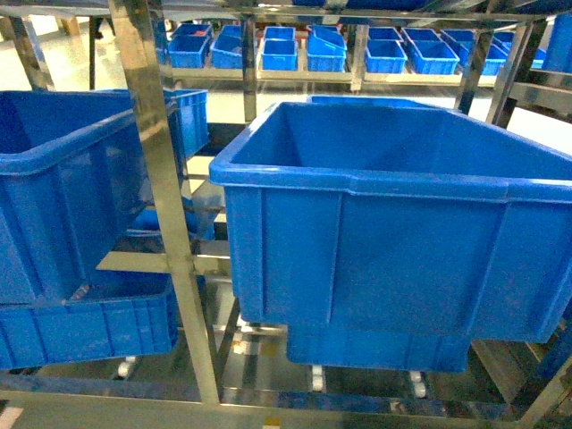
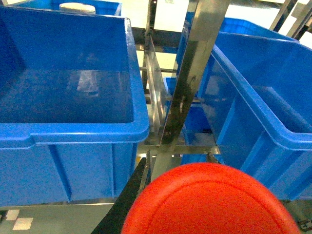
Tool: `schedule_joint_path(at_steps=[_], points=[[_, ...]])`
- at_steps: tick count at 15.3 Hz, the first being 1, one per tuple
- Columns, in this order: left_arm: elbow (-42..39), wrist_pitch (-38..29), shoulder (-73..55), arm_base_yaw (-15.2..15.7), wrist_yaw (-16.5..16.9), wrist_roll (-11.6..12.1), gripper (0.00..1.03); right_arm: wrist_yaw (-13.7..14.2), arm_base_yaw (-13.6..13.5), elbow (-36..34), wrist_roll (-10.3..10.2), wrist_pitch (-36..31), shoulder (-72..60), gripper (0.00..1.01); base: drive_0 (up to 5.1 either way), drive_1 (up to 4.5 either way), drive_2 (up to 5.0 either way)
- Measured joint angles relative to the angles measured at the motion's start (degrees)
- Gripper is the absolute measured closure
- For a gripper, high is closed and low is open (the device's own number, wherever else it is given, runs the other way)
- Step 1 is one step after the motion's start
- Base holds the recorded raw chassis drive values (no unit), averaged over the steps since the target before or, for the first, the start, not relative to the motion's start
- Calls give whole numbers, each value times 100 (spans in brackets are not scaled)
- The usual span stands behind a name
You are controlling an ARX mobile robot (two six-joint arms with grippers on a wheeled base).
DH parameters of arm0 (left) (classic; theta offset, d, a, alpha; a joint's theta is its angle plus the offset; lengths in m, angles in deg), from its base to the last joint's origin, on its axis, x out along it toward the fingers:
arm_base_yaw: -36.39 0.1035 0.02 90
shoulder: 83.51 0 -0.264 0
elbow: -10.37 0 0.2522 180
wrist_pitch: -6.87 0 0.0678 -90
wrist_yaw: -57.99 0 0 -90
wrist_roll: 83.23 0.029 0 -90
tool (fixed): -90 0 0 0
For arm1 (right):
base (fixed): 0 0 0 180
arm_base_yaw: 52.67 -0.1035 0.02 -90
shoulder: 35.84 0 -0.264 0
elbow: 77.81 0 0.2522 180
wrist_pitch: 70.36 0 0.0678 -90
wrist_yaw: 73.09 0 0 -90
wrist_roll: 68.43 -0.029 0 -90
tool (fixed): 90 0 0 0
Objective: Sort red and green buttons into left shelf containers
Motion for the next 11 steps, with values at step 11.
schedule_joint_path(at_steps=[11], points=[[2, 0, 44, 42, -35, -2, 76, -13, -4, 0, 0, 9, 31, 66, -30, 162, -120]])
